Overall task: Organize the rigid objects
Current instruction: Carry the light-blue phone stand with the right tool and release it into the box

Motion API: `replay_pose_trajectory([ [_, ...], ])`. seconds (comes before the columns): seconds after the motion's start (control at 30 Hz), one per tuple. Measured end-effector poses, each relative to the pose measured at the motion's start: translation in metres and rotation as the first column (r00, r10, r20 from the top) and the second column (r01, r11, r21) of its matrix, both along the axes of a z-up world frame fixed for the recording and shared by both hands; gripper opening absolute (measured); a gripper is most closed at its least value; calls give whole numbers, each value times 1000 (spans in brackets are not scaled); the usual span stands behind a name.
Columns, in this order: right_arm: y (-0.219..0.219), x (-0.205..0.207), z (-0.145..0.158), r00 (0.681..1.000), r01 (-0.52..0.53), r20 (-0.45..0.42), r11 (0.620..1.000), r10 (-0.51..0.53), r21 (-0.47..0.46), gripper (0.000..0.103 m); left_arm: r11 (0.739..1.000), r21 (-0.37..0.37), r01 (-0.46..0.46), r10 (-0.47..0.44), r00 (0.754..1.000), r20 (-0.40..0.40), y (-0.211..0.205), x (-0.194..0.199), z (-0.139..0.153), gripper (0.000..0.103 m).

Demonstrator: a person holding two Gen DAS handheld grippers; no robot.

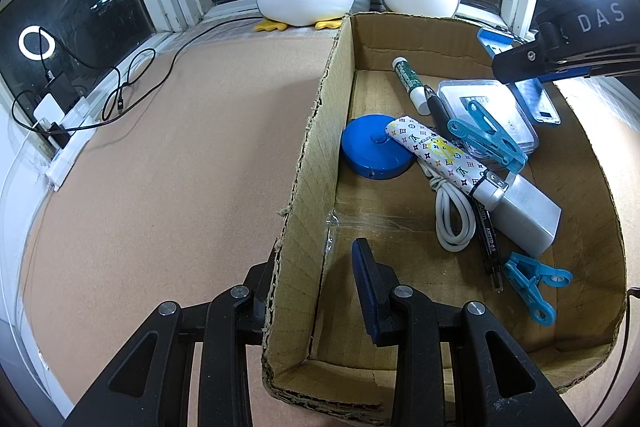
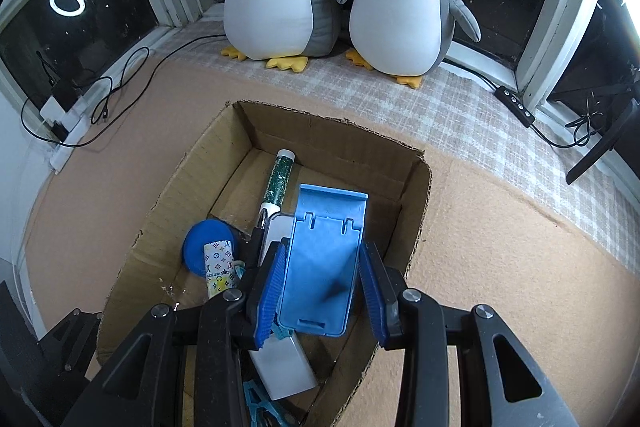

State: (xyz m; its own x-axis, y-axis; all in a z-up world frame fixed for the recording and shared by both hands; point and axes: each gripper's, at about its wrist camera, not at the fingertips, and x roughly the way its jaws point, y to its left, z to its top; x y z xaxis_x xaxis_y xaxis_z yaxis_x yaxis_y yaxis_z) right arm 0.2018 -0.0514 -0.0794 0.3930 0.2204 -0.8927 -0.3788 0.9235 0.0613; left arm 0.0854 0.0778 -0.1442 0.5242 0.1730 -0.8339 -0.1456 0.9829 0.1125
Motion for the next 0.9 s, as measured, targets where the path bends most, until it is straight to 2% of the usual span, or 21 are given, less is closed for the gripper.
replay_pose_trajectory([
  [0.6, 7, -2, -4, 1000, -18, -6, 1000, 18, -6, 36, 1000, 0, -1, 1, 1000, 0, 0, 0, 0, 34],
  [0.67, 7, -2, -5, 1000, -19, -8, 1000, 19, -8, 39, 1000, -1, -1, 1, 1000, 0, 0, 0, 0, 34],
  [0.73, 8, -2, -5, 1000, -23, -7, 1000, 23, -7, 47, 1000, 0, 0, 0, 1000, 0, 0, 0, 0, 34],
  [0.9, 8, -4, -4, 1000, -27, -7, 1000, 27, -2, 48, 1000, 0, -1, 1, 1000, 0, 1, -1, 0, 34],
])
